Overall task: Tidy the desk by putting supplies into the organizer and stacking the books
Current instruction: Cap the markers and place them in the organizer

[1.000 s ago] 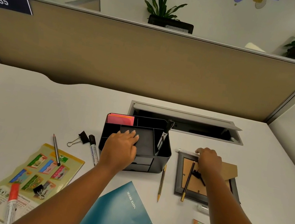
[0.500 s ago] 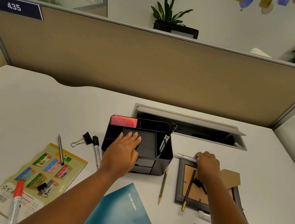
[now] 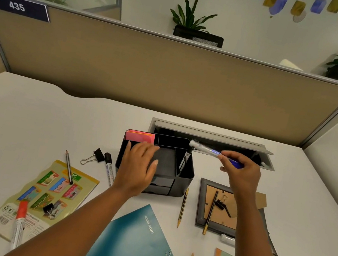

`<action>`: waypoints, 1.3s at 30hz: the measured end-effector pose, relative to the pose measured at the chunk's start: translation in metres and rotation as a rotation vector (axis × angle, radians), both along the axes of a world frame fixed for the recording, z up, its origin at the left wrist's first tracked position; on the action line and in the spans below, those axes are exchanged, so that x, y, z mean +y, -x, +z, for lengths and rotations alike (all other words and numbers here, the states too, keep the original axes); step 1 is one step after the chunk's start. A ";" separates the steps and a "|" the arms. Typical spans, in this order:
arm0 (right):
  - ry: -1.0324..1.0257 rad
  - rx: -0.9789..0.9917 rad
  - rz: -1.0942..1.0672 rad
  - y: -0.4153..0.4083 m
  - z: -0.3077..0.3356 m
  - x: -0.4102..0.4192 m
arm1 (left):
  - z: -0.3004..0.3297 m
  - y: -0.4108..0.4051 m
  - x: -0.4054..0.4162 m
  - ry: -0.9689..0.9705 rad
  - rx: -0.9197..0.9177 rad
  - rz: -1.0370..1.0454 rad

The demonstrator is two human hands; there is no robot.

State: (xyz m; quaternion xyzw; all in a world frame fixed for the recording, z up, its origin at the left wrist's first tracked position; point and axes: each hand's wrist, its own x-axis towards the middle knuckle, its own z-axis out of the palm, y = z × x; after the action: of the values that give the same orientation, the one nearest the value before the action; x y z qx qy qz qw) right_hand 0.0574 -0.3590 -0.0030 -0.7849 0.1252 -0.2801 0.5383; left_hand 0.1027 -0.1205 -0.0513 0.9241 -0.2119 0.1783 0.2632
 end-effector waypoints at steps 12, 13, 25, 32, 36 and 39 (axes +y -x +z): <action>0.489 0.219 0.273 0.004 0.008 0.050 | -0.033 0.005 0.061 0.152 0.710 0.608; 0.483 0.224 0.269 0.004 0.004 0.053 | -0.034 0.004 0.060 0.111 0.729 0.603; 0.391 0.288 0.135 0.008 -0.021 0.066 | -0.029 -0.004 0.069 0.337 0.749 0.635; 0.460 0.046 -0.138 0.019 -0.011 0.079 | 0.008 0.016 0.076 0.609 0.343 0.628; 0.363 -0.019 -0.041 0.025 0.006 0.096 | 0.027 0.024 0.074 0.540 0.145 0.404; 0.197 0.048 0.161 0.026 0.020 0.105 | 0.035 0.029 0.063 0.450 0.082 0.194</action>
State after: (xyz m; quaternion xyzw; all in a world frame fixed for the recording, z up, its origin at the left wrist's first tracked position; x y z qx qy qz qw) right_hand 0.0313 -0.2540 0.0166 -0.8481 0.0464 -0.2279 0.4761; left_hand 0.0735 -0.0575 -0.0163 0.8647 -0.0664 0.2078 0.4524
